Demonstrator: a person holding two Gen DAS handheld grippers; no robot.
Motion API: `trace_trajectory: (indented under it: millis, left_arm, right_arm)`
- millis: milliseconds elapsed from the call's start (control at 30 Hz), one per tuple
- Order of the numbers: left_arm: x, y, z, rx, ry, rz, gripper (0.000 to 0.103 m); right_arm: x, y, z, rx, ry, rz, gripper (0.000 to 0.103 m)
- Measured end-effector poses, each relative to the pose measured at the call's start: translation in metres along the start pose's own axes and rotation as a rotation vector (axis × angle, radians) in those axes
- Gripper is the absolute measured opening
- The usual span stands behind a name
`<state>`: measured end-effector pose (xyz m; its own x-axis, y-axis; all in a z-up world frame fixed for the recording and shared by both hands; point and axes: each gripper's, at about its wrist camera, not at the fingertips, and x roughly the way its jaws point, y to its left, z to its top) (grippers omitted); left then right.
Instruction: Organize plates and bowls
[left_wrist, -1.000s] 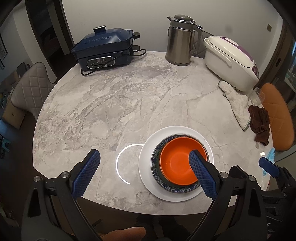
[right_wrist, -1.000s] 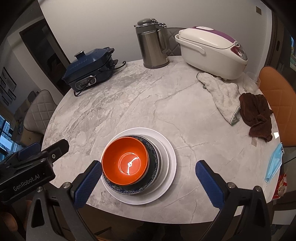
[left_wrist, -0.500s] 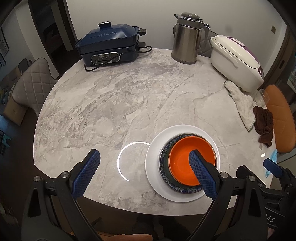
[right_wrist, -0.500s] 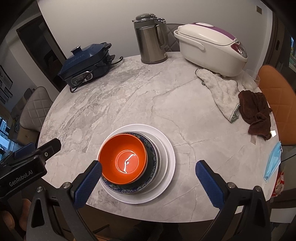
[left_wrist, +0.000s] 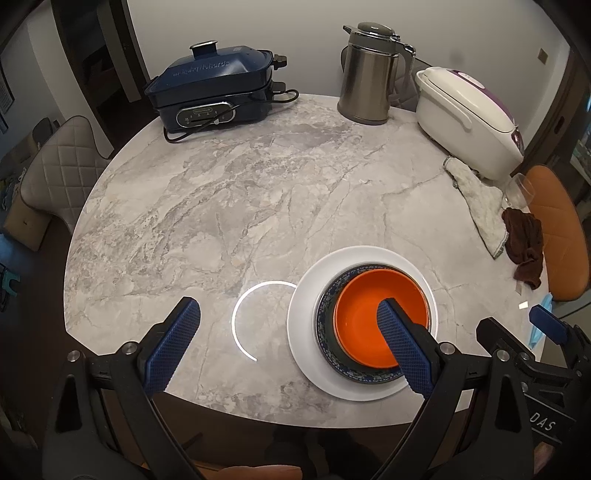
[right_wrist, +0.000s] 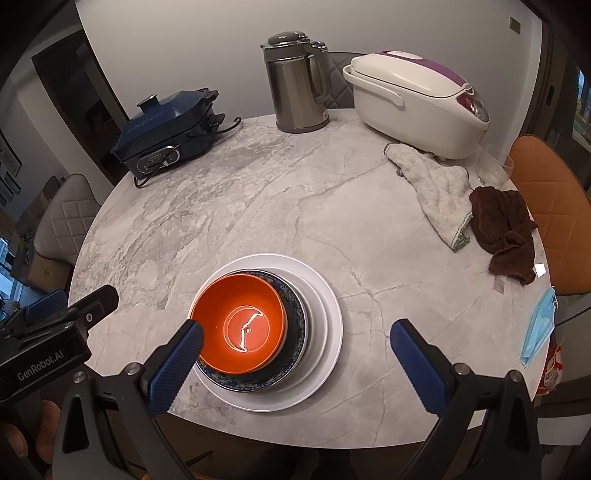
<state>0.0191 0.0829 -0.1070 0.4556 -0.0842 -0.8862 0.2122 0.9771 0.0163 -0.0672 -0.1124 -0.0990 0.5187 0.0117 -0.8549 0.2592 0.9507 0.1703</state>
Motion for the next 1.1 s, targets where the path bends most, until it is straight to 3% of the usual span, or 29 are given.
trace_trajectory:
  millis: [1100]
  left_arm:
    - [0.008,0.022,-0.001,-0.009,0.012,0.006,0.097]
  right_arm:
    - [0.004,0.023,-0.002,-0.043,0.015,0.022,0.103]
